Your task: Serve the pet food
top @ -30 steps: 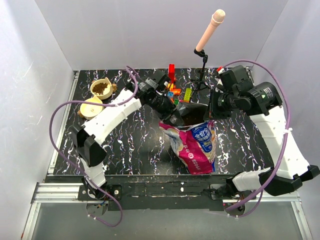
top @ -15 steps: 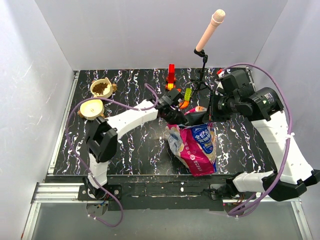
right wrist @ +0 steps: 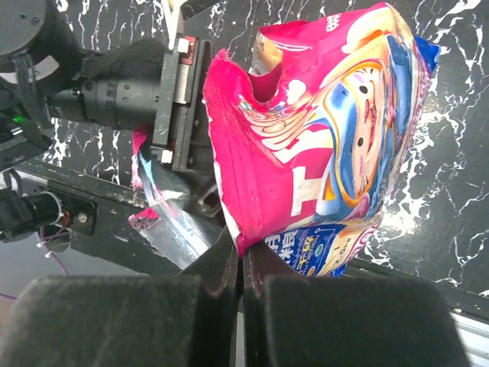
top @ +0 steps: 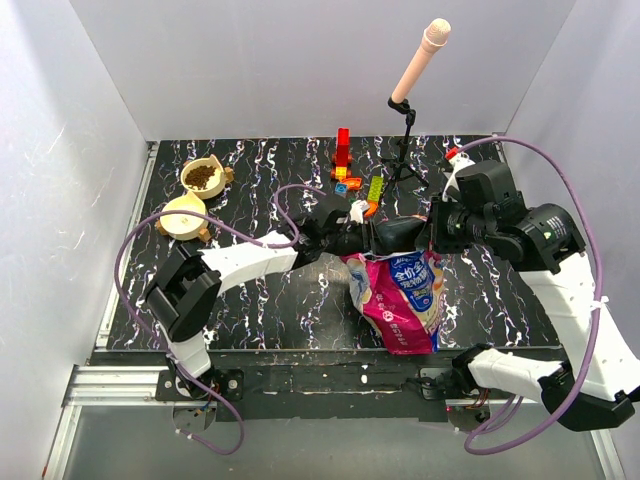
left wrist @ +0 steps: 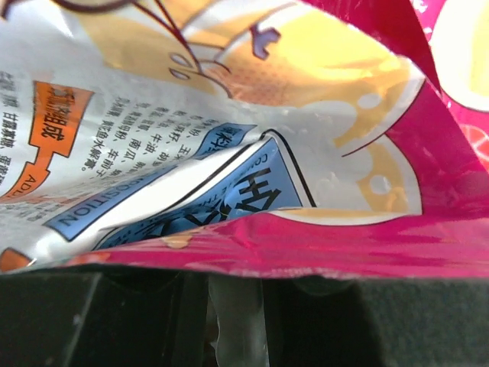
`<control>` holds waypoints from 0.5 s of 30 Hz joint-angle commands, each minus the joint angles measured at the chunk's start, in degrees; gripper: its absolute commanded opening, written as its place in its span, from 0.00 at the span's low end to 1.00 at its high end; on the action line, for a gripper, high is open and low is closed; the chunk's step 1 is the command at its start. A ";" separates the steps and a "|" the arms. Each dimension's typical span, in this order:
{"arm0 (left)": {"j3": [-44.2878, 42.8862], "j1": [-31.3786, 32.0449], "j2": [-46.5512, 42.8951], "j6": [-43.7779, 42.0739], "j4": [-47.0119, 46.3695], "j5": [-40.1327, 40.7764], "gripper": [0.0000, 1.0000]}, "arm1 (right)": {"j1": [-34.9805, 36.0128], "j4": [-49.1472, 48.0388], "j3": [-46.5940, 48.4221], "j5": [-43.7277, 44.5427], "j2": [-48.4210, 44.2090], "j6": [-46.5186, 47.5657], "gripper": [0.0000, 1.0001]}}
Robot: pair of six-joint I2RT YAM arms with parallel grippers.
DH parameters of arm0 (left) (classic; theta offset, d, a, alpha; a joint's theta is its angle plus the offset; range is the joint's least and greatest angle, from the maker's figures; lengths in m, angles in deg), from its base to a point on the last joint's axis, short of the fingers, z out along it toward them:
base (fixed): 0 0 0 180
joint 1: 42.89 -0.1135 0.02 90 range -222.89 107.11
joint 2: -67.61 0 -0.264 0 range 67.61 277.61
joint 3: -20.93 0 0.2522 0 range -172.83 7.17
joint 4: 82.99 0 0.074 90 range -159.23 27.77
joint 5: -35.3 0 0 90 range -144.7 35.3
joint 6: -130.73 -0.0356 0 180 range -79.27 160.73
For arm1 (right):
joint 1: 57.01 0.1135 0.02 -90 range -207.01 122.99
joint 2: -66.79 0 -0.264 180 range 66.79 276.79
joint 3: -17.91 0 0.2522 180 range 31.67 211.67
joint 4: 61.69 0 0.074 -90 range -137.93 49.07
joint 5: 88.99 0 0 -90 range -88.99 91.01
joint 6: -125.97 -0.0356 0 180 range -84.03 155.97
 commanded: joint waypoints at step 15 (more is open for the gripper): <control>9.25 -6.67 -25.18 -6.36 3.50 -12.31 0.00 | -1.29 -11.37 3.71 13.14 -3.30 6.42 0.01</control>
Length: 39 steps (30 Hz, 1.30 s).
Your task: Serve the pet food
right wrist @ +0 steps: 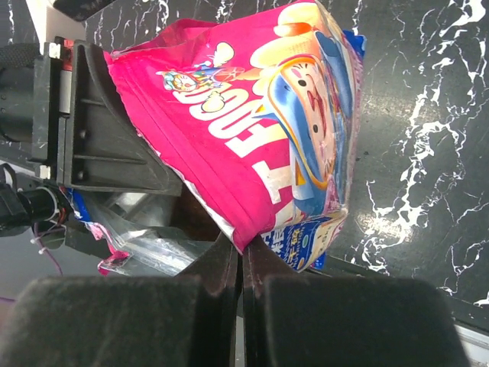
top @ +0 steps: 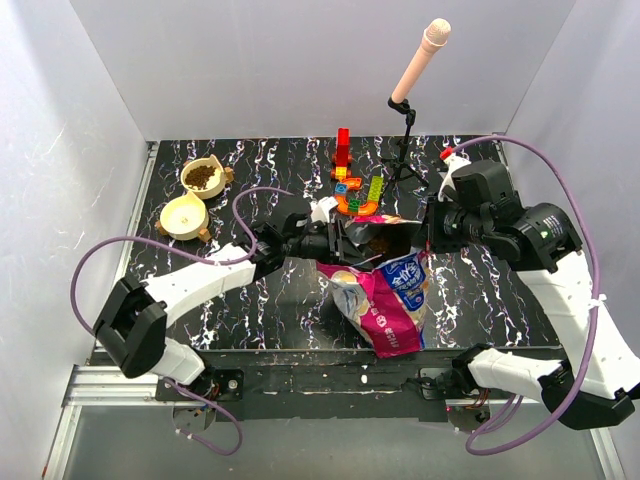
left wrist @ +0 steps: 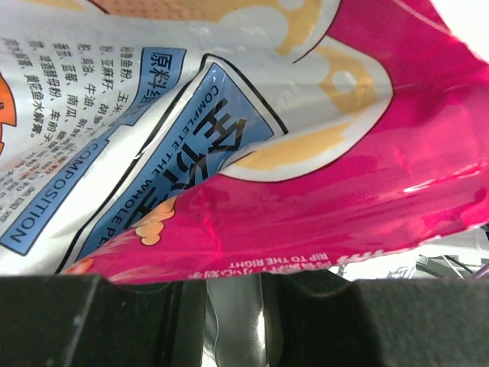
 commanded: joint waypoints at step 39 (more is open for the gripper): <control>-26.76 -2.59 -3.96 -4.66 17.78 -3.88 0.00 | -3.68 -11.95 3.02 6.36 0.20 4.63 0.01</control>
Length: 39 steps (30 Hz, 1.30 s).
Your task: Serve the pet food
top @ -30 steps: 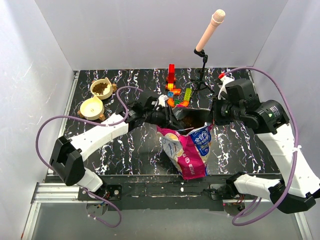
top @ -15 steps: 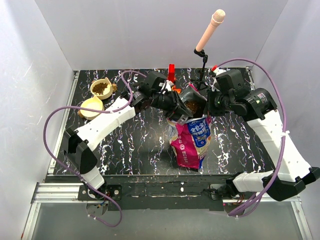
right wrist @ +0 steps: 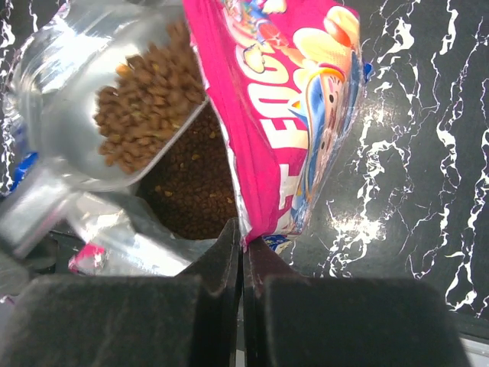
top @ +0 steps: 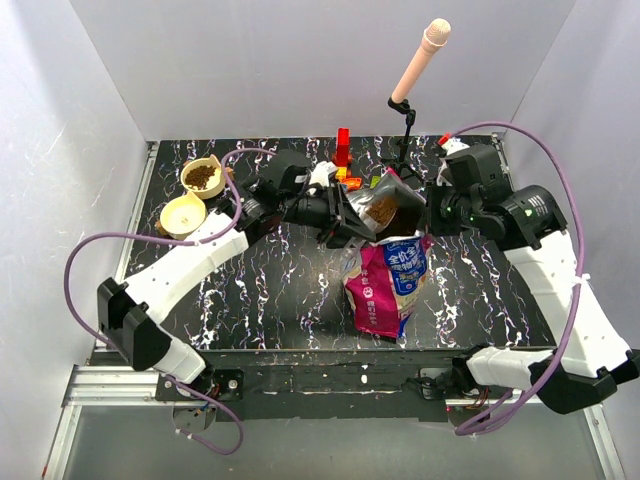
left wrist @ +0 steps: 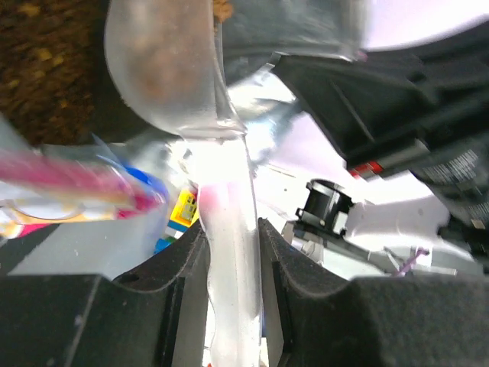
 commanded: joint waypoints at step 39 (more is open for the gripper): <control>6.13 -10.72 -13.47 -1.79 -28.44 0.51 0.00 | -4.20 -4.44 8.27 2.47 -4.80 1.54 0.01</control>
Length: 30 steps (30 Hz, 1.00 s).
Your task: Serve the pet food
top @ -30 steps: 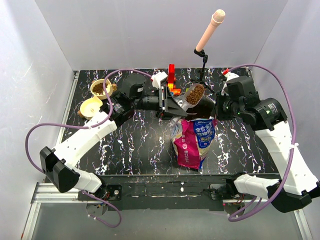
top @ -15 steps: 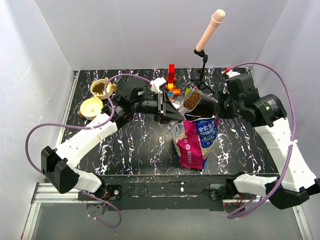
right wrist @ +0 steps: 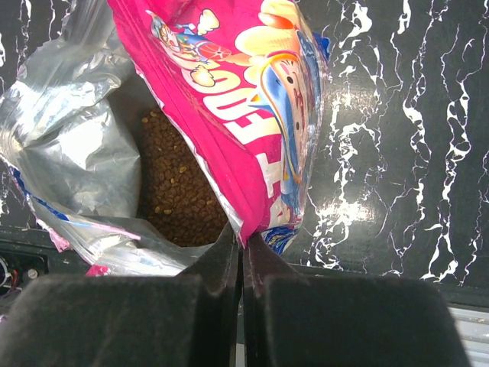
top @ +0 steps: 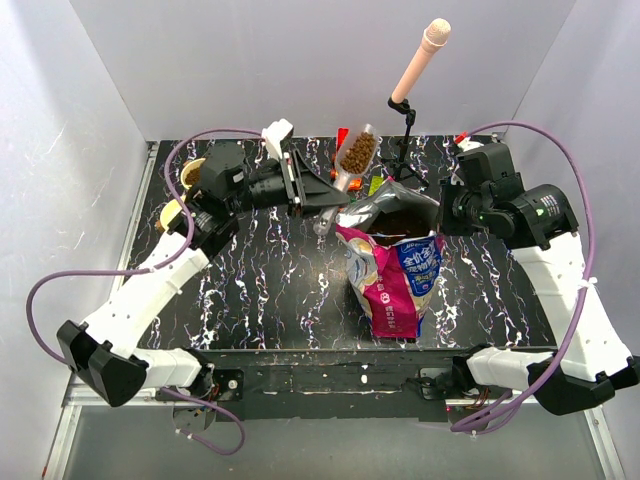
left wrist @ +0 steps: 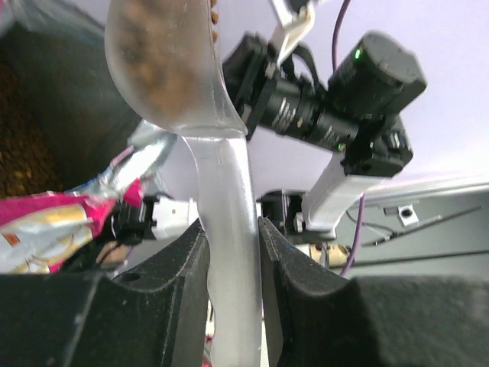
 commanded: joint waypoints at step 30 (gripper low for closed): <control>28.20 -49.14 -8.07 3.91 -14.01 3.79 0.00 | 0.07 -9.49 3.38 -13.49 -8.32 1.28 0.01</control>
